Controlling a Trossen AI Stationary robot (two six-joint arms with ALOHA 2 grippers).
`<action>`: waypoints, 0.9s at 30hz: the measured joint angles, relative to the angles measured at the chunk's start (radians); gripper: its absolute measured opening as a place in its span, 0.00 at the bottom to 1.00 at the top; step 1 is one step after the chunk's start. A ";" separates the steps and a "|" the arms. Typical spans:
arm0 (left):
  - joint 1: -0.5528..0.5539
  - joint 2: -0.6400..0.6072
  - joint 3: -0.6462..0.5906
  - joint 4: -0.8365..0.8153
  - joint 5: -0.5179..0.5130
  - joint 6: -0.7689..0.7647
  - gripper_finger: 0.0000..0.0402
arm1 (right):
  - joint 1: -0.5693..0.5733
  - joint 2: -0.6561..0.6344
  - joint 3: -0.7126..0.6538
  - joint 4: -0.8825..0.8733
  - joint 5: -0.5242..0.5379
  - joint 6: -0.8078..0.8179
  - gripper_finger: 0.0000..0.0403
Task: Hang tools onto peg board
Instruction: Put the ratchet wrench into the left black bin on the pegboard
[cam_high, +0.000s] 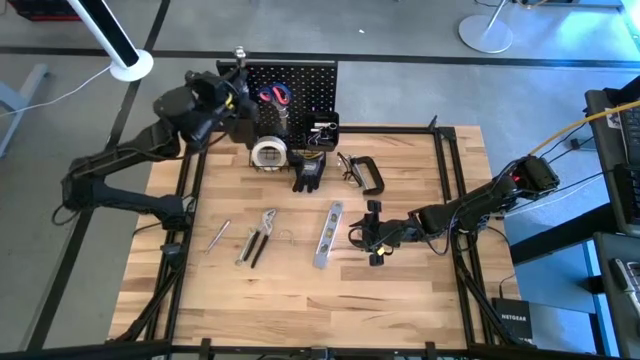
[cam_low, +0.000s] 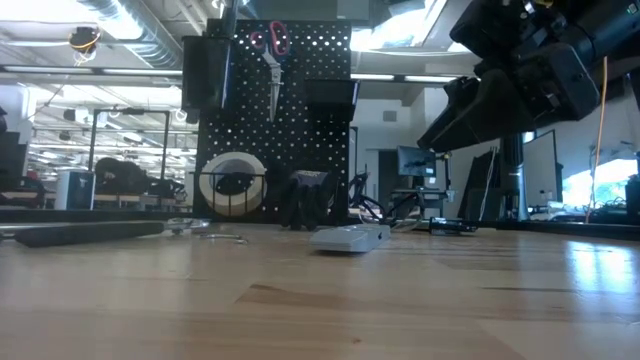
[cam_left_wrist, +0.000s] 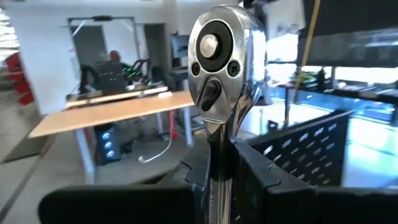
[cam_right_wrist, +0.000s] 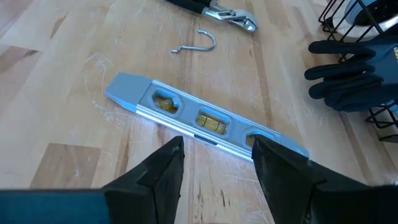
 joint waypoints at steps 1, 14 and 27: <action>0.009 -0.003 -0.023 0.015 0.000 -0.002 0.08 | 0.000 0.000 0.000 -0.001 0.000 0.000 0.48; 0.048 -0.074 -0.300 0.194 0.009 -0.064 0.09 | 0.000 0.000 0.000 -0.006 0.001 -0.002 0.48; 0.079 -0.076 -0.358 0.134 0.006 -0.081 0.10 | 0.000 0.007 0.000 -0.006 0.010 0.000 0.48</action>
